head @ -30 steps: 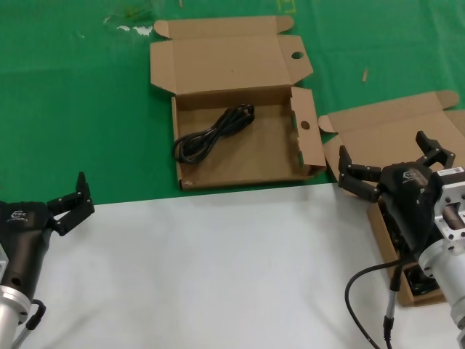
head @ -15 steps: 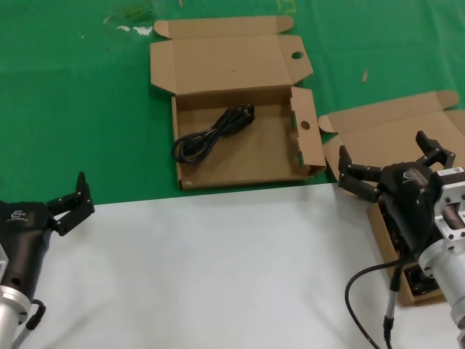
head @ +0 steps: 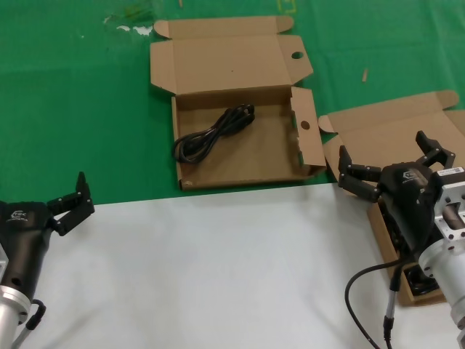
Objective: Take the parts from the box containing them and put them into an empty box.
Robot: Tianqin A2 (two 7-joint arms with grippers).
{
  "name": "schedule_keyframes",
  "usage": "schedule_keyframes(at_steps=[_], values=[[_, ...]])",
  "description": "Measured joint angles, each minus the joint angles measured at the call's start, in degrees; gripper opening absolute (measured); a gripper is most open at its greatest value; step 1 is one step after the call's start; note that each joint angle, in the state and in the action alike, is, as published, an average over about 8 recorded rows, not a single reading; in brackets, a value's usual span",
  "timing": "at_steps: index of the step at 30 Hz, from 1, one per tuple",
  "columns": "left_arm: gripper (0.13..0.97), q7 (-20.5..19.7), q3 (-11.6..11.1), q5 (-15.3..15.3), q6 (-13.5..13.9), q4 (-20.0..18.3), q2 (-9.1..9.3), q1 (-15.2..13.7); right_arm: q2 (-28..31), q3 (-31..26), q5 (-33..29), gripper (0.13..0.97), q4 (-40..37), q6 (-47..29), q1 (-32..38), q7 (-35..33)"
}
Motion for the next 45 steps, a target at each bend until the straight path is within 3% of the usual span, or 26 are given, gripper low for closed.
schedule_keyframes(at_steps=[45], values=[[0.966,0.0,0.0,0.0,0.0,0.0,0.0,0.0,0.0,0.0,0.0,0.966,0.0,0.0,0.0,0.0]])
